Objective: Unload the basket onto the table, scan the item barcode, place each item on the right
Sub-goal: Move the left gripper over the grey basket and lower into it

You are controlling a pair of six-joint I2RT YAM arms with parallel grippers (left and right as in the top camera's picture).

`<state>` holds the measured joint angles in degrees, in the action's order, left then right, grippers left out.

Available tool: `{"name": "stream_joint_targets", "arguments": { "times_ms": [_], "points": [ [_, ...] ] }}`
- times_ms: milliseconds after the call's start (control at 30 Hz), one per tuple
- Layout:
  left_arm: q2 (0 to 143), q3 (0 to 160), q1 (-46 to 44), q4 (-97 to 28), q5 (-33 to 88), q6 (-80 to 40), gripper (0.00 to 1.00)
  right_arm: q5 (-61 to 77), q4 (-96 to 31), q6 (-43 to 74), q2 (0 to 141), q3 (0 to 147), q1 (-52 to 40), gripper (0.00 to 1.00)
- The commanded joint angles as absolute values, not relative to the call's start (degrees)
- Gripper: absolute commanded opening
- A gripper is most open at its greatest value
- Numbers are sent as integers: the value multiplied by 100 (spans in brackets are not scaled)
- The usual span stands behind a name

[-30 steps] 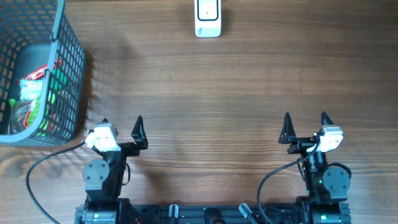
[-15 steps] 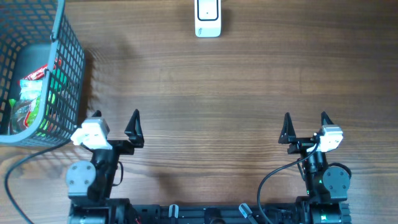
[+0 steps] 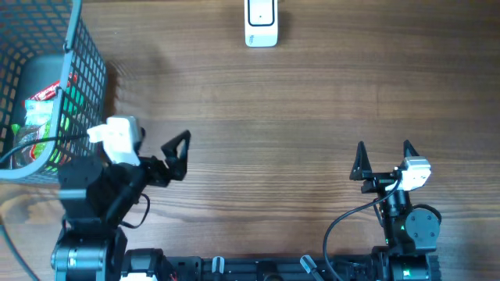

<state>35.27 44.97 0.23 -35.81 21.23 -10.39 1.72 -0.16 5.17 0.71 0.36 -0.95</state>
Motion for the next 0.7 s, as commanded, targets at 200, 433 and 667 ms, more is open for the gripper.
{"name": "stream_joint_targets", "arguments": {
  "times_ms": [200, 433, 667],
  "points": [
    [4307, 4915, 54, -4012, 2659, -1555, 100, 266, 3, 600, 95, 30, -80, 100],
    [5231, 6445, 54, -4866, 2561, -1594, 100, 266, 3, 600, 95, 30, -80, 100],
    [6399, 8580, 56, -5808, 893, -2305, 100, 263, 3, 602, 95, 30, -80, 100]
  ]
}}
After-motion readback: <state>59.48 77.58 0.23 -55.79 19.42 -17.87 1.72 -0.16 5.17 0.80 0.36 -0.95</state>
